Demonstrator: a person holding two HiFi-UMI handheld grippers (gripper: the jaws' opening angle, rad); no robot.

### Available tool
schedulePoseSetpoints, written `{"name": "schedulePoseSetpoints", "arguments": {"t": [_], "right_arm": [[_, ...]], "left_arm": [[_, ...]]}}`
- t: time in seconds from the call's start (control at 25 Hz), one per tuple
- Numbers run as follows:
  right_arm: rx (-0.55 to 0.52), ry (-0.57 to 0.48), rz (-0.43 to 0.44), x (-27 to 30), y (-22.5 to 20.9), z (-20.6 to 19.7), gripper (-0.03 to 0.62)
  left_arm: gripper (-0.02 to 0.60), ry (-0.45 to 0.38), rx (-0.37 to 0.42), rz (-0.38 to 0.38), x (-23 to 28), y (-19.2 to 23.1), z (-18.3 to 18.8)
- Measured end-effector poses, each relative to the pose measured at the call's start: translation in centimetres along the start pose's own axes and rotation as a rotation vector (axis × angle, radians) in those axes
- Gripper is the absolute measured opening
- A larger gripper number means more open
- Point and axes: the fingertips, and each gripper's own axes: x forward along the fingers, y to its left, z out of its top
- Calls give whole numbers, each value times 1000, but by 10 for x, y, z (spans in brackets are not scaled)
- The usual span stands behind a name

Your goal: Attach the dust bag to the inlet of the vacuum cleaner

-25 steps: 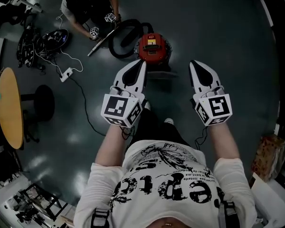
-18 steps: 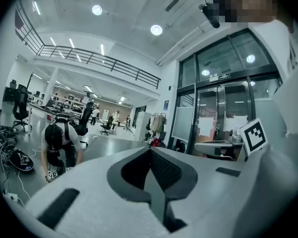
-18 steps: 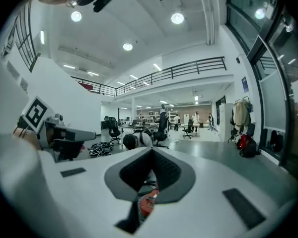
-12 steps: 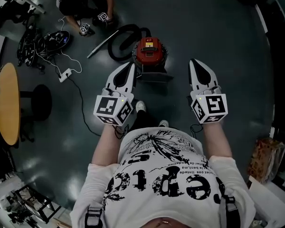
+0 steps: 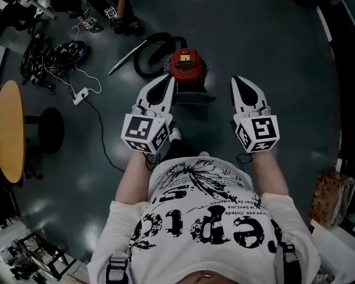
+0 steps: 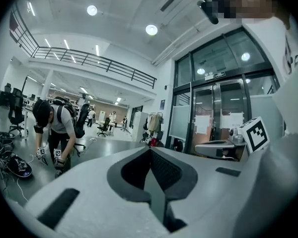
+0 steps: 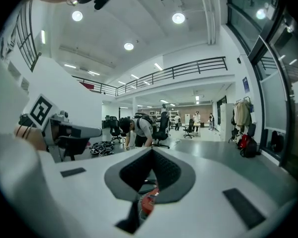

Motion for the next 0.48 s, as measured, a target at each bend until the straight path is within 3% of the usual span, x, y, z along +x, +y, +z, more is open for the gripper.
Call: {"name": "schedulePoseSetpoints", "arguments": {"t": [0.48], "right_arm": [[3,4,20,9,-5,-9,2]], "left_arm": [[3,10,15,17,15,7,-4]]}}
